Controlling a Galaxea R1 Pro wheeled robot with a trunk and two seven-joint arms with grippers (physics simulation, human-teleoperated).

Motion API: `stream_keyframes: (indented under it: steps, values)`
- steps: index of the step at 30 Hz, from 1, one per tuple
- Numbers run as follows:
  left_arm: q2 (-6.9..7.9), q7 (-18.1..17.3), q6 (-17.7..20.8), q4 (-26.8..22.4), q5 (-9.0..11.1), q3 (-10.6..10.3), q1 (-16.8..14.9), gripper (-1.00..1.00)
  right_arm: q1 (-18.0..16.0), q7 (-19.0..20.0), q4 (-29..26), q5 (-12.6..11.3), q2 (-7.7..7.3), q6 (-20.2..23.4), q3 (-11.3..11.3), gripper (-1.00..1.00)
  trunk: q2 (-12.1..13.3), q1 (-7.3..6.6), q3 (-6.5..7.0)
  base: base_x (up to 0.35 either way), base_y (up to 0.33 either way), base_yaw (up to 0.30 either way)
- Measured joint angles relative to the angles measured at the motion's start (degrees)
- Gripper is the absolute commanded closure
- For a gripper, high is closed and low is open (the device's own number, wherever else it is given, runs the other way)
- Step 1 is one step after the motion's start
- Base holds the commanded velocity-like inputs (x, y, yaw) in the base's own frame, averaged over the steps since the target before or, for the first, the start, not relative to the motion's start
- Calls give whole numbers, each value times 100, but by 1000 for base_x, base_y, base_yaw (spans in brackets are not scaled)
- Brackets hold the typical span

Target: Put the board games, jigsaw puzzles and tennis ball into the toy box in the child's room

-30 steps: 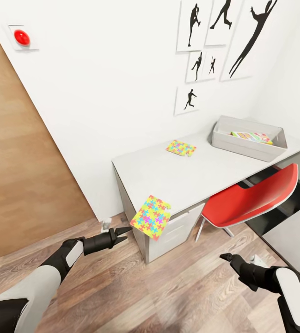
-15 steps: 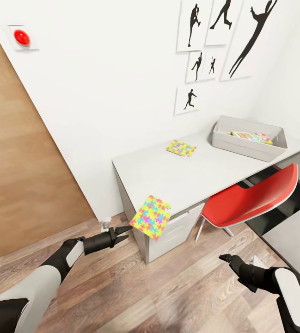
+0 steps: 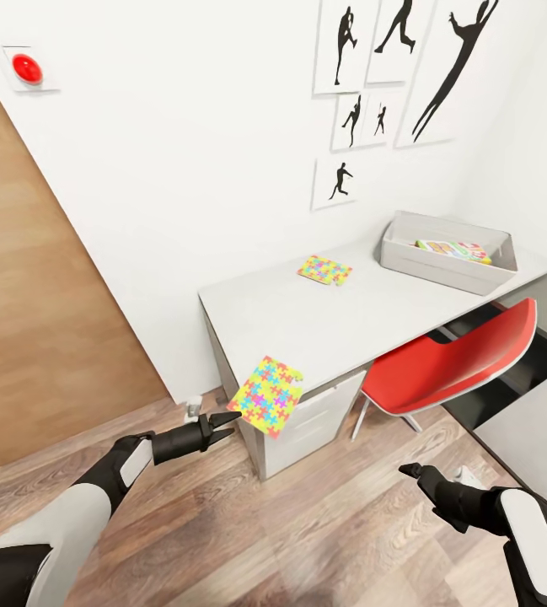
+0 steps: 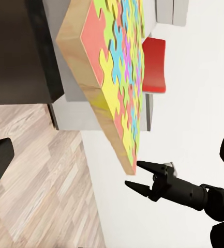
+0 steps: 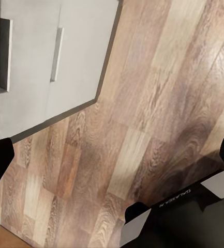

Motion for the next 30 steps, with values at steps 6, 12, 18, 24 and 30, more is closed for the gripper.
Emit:
stream_keyframes:
  steps: [6, 12, 18, 24, 30]
  values:
    - [1, 0, -5, 1, 5, -7, 0, -100, 0, 0, 0, -5, 0, 0, 3, -100, 0, -1, 0, 60, -3, 0]
    - [8, -111, -23, 6, 6, 13, 13, -100, 0, -5, 0, -7, 0, 0, 7, -100, 0, 0, 0, 17, 0, 0]
    - [21, -250, -28, 7, 3, 29, 14, -100, 0, -8, 0, -7, 5, 0, 9, -100, 0, -1, 0, 73, 17, 0]
    - [26, -287, -37, 6, 3, 32, 17, -100, 0, -9, 0, -7, 9, 0, 9, -100, 0, 0, 0, 63, 11, 0]
    - [27, -291, -38, 8, 4, 32, 18, -100, 0, -9, 0, -7, 9, 0, 9, -100, 0, 0, 0, 20, 1, 0]
